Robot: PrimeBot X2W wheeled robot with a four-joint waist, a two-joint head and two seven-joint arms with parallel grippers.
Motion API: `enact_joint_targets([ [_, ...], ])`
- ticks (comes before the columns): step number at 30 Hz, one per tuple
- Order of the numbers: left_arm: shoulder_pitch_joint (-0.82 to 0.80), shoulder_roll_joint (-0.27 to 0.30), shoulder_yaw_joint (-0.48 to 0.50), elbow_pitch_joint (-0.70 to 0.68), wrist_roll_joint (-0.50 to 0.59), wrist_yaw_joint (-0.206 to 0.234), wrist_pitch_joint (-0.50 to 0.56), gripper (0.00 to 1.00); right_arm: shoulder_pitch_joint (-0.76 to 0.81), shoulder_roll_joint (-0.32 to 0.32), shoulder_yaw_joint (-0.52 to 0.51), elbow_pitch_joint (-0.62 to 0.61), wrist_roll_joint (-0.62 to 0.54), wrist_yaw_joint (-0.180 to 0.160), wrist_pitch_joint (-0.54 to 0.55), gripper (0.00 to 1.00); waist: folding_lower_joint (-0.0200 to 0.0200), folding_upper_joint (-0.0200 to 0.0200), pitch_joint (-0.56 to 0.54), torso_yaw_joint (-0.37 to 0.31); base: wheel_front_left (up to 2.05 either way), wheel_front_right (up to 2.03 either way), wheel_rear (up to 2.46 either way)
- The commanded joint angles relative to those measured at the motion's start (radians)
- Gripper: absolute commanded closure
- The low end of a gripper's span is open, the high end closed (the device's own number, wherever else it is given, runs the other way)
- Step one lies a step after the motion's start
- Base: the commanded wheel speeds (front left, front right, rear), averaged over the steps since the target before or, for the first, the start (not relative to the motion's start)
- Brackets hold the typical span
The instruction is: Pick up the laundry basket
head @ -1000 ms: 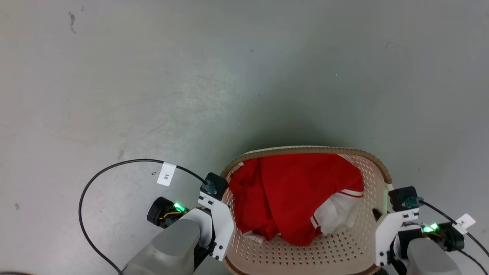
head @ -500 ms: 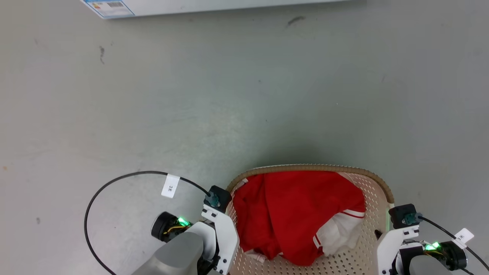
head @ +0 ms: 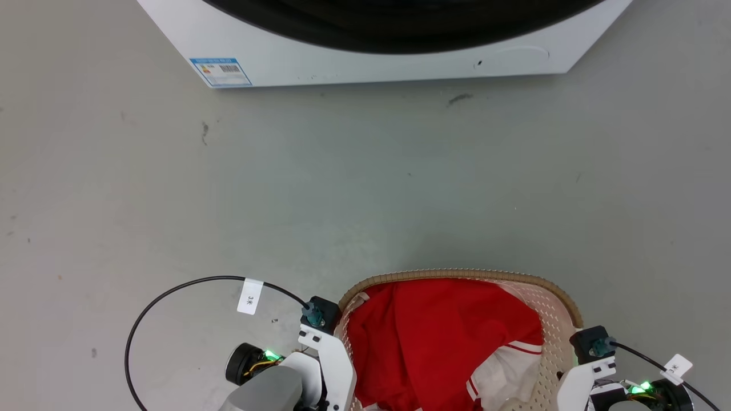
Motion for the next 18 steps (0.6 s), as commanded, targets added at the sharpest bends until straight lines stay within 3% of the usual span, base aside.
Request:
enact_joint_targets([
  [1,0.001,-0.015,-0.002,-0.015,-0.001,-0.01,-0.001,1.0,0.012,-0.001,0.013,0.001,-0.005,-0.002,0.009,1.0,0.0001,0.0,-0.025,0.012,0.0,0.0,0.0],
  [18,-0.004,0.034,-0.015,-0.035,-0.079,-0.01,0.101,1.0,-0.004,0.031,0.23,0.002,0.111,-0.002,0.144,1.0,0.0001,0.0,-0.195,0.04,0.0,0.0,0.0],
])
